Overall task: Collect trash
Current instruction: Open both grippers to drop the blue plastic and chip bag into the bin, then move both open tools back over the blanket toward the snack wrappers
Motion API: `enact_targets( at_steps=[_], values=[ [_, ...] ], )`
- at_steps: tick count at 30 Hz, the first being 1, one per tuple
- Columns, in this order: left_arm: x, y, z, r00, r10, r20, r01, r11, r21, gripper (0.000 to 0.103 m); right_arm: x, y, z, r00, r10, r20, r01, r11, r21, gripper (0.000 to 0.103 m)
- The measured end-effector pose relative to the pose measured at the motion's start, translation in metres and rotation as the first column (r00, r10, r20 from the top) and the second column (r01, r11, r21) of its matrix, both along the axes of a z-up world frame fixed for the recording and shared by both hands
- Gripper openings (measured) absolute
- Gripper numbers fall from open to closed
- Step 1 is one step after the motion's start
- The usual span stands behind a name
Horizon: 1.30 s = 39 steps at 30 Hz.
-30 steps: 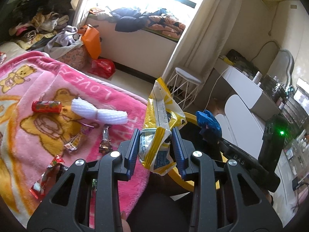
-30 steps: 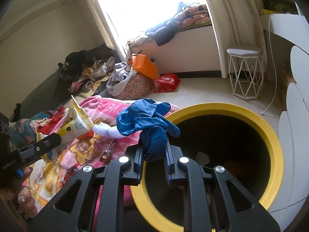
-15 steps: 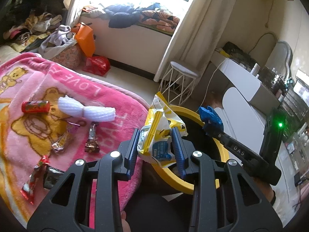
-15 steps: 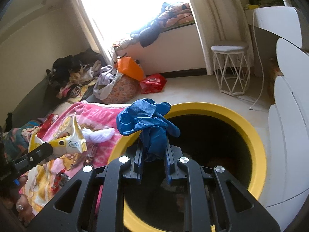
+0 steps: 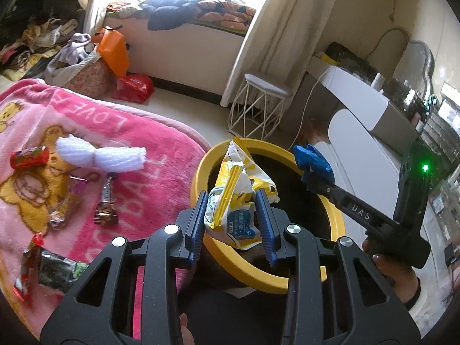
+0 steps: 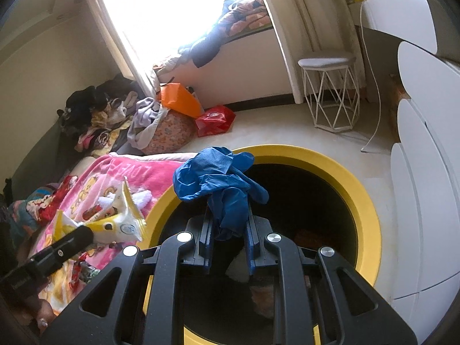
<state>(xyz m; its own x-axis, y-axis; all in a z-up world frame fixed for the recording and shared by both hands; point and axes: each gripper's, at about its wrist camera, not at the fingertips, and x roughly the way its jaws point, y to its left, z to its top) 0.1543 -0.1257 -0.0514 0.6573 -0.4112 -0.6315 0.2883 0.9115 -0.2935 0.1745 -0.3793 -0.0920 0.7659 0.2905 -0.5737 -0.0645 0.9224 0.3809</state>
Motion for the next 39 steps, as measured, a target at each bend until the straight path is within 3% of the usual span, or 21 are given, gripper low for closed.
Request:
enact_targets(
  at_steps=[6, 8, 9, 10, 12, 17, 39],
  values=[
    [0.004, -0.015, -0.009, 0.999, -0.037, -0.013, 0.037, 0.999, -0.004, 0.027, 0.001, -0.006, -0.003, 0.999, -0.029, -0.022, 0.029, 0.999, 0.017, 0.020],
    [0.005, -0.020, -0.011, 0.999, -0.038, -0.014, 0.038, 0.999, -0.004, 0.027, 0.002, -0.008, -0.005, 0.999, -0.039, -0.033, 0.040, 0.999, 0.032, 0.030],
    [0.006, -0.021, -0.013, 0.999, -0.037, -0.017, 0.037, 0.999, -0.005, 0.029, 0.003, -0.011, -0.007, 0.998, -0.047, -0.040, 0.048, 0.998, 0.043, 0.044],
    [0.008, -0.022, -0.014, 0.999, -0.033, -0.025, 0.033, 0.999, -0.009, 0.033, 0.002, -0.012, -0.008, 0.997, -0.054, -0.045, 0.057, 0.997, 0.053, 0.051],
    [0.010, -0.019, -0.016, 0.999, -0.015, -0.042, 0.014, 0.999, -0.028, 0.072, 0.003, -0.015, -0.010, 0.996, -0.069, -0.056, 0.073, 0.996, 0.060, 0.052],
    [0.009, -0.002, -0.011, 0.998, 0.051, -0.038, -0.053, 0.997, -0.053, 0.090, 0.003, -0.015, -0.011, 0.995, -0.085, -0.054, 0.087, 0.995, 0.041, 0.062],
    [-0.022, 0.069, 0.025, 0.967, 0.238, 0.085, -0.233, 0.970, -0.065, 0.092, -0.012, 0.042, 0.018, 0.997, 0.046, 0.068, -0.044, 0.998, -0.042, 0.075]
  ],
)
